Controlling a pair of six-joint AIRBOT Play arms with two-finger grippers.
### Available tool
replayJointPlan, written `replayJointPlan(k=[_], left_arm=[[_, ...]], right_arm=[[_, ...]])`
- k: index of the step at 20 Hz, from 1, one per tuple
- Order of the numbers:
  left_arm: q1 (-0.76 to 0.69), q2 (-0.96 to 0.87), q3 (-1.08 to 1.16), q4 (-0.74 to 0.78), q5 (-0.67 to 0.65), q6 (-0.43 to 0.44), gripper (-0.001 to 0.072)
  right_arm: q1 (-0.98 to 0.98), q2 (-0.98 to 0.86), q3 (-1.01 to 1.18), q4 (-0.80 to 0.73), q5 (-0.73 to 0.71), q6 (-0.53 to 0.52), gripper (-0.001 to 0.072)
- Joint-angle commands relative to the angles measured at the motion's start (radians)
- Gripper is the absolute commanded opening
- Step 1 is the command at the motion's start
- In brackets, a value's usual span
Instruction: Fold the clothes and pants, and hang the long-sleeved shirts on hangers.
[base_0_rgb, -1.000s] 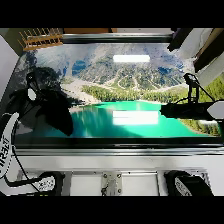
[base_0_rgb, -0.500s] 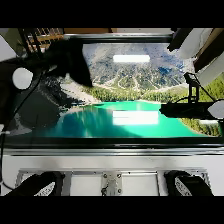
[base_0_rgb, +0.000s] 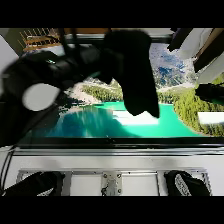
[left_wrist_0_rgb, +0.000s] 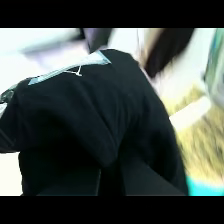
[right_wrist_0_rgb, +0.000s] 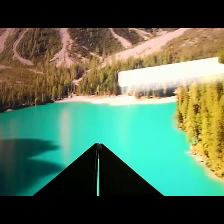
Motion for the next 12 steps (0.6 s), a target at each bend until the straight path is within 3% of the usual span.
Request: replayJointPlan(k=[1, 6, 8, 12], left_arm=[[-0.065, -0.084, -0.128, -0.091, 0.013, -0.101, 0.0010], [-0.066, -0.139, -0.310, -0.231, 0.114, -0.103, 0.0030], [-0.017, -0.139, -0.342, -0.232, 0.077, -0.103, 0.0680], [0.089, -0.142, -0.395, -0.233, -0.065, -0.102, 0.0682]], right_arm=[[-0.055, 0.016, 0.015, -0.003, -0.003, 0.000, 0.0020], [-0.055, 0.014, 0.014, -0.003, -0.003, 0.000, 0.0020], [-0.055, 0.014, 0.013, -0.003, -0.003, 0.000, 0.0020], [-0.055, 0.014, 0.010, -0.001, -0.002, 0.000, 0.0020]])
